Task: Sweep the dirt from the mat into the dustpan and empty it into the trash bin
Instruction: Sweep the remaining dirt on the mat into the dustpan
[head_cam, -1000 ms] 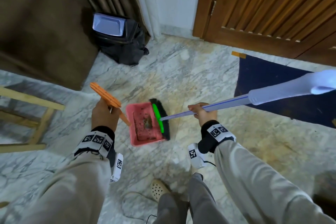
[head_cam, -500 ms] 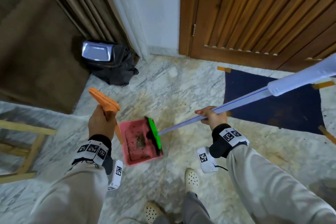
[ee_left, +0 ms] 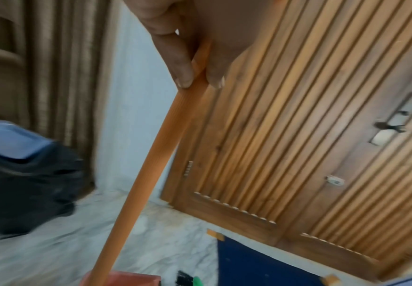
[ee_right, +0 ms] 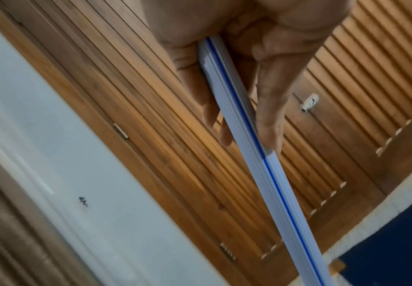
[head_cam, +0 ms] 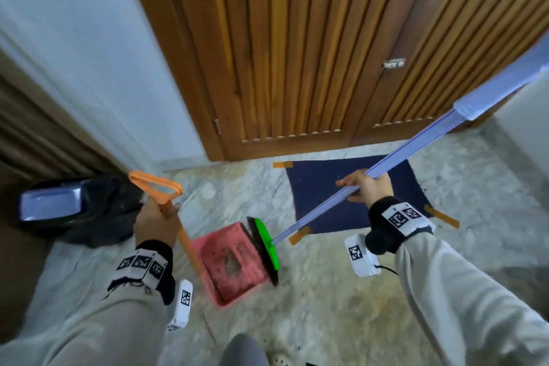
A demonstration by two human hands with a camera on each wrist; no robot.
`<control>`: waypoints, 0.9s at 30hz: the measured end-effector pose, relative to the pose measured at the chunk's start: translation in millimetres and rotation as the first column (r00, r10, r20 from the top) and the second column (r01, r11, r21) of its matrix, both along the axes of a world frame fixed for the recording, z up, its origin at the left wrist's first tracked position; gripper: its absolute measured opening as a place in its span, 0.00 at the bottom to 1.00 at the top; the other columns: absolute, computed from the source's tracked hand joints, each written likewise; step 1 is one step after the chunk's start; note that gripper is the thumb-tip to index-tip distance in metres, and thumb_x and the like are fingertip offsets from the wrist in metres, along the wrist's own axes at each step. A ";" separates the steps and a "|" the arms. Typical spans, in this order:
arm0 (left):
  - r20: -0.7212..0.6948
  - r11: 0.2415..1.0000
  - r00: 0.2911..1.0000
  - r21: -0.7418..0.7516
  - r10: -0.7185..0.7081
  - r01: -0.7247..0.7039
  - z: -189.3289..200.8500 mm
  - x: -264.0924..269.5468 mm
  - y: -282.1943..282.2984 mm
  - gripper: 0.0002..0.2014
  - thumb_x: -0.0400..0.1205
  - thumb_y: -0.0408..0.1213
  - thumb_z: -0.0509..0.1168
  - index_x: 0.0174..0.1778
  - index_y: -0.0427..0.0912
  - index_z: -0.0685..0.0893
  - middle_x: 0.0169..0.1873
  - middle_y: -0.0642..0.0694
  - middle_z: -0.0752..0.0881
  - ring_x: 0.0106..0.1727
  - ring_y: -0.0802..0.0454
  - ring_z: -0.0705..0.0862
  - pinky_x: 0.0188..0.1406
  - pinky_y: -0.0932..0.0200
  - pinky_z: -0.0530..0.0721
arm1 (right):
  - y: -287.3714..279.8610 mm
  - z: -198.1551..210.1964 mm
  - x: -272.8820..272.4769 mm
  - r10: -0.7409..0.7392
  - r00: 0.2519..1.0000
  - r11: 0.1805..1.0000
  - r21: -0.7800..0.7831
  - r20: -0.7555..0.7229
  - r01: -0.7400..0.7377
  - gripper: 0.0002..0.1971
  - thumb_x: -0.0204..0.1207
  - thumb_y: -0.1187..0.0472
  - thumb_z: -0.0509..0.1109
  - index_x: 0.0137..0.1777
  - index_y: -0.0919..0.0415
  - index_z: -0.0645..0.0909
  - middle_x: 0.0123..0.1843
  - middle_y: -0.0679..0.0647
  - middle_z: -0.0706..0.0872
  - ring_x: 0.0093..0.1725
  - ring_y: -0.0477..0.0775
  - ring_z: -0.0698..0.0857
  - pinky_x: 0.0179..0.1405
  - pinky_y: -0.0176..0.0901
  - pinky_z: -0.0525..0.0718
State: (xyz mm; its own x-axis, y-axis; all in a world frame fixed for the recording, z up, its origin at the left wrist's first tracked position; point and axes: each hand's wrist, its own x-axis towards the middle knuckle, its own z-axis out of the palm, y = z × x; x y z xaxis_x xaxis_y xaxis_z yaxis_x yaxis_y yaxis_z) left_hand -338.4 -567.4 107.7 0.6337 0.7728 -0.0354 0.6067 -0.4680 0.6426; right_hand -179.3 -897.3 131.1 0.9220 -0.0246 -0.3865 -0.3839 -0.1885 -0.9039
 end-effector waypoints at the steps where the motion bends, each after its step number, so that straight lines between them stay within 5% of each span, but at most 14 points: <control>1: 0.022 0.999 0.999 -0.005 -0.038 0.038 -0.1 19.6 -8.4 0.11 0.77 0.31 0.67 0.53 0.31 0.80 0.49 0.24 0.83 0.54 0.26 0.81 0.51 0.41 0.77 | -14.9 3.7 7.9 -0.027 0.999 1.000 -0.014 0.020 0.028 0.10 0.67 0.75 0.63 0.27 0.68 0.81 0.41 0.71 0.88 0.44 0.64 0.86 0.45 0.56 0.87; 7: 0.070 0.969 0.966 -0.012 -0.247 0.248 -0.3 143.3 -60.4 0.13 0.77 0.31 0.67 0.56 0.31 0.80 0.50 0.25 0.85 0.55 0.27 0.81 0.53 0.42 0.77 | -98.3 8.9 59.7 0.053 0.997 0.975 -0.217 0.053 -0.040 0.06 0.73 0.71 0.68 0.41 0.68 0.87 0.45 0.65 0.87 0.45 0.60 0.85 0.40 0.44 0.88; 10: 0.064 0.945 0.943 -0.016 -0.326 0.328 -9.0 205.8 -86.1 0.15 0.77 0.32 0.67 0.58 0.30 0.78 0.51 0.25 0.84 0.56 0.26 0.81 0.54 0.42 0.78 | -130.0 7.4 87.3 0.135 0.987 0.921 -0.378 0.088 -0.093 0.07 0.74 0.72 0.69 0.44 0.64 0.88 0.46 0.63 0.88 0.50 0.65 0.85 0.51 0.57 0.85; 15: 0.056 0.906 0.909 -0.078 -0.414 0.417 -18.0 289.4 -128.9 0.13 0.77 0.34 0.68 0.54 0.30 0.81 0.51 0.26 0.84 0.56 0.28 0.81 0.54 0.44 0.78 | -173.3 9.5 138.5 0.308 0.948 0.719 -0.632 -0.085 -0.290 0.16 0.76 0.70 0.68 0.63 0.69 0.81 0.68 0.63 0.81 0.68 0.62 0.79 0.65 0.44 0.77; 19: 0.103 0.877 0.879 -0.079 -0.466 0.474 -14.0 331.4 -161.3 0.11 0.76 0.30 0.69 0.48 0.26 0.80 0.47 0.24 0.85 0.52 0.28 0.82 0.50 0.45 0.77 | -210.1 13.9 178.2 0.370 0.918 0.644 -0.672 -0.144 -0.365 0.15 0.75 0.71 0.68 0.63 0.68 0.81 0.66 0.64 0.82 0.67 0.61 0.80 0.54 0.32 0.71; 27: 0.063 0.893 0.898 -0.088 -0.436 0.440 -13.5 404.1 -247.6 0.12 0.78 0.34 0.67 0.52 0.30 0.80 0.49 0.29 0.85 0.54 0.31 0.82 0.52 0.46 0.77 | -323.5 5.8 277.7 0.359 0.928 0.651 -0.685 -0.100 -0.326 0.13 0.72 0.74 0.70 0.56 0.69 0.85 0.60 0.64 0.86 0.62 0.63 0.83 0.57 0.41 0.76</control>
State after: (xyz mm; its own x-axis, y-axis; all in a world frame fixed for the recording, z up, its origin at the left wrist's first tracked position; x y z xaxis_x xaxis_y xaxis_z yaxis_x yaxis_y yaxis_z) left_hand 65.8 -815.0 94.2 0.9098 0.4102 -0.0629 0.3266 -0.6143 0.7183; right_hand 98.5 -1220.8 136.9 0.9335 0.0568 -0.3541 -0.1311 -0.8650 -0.4843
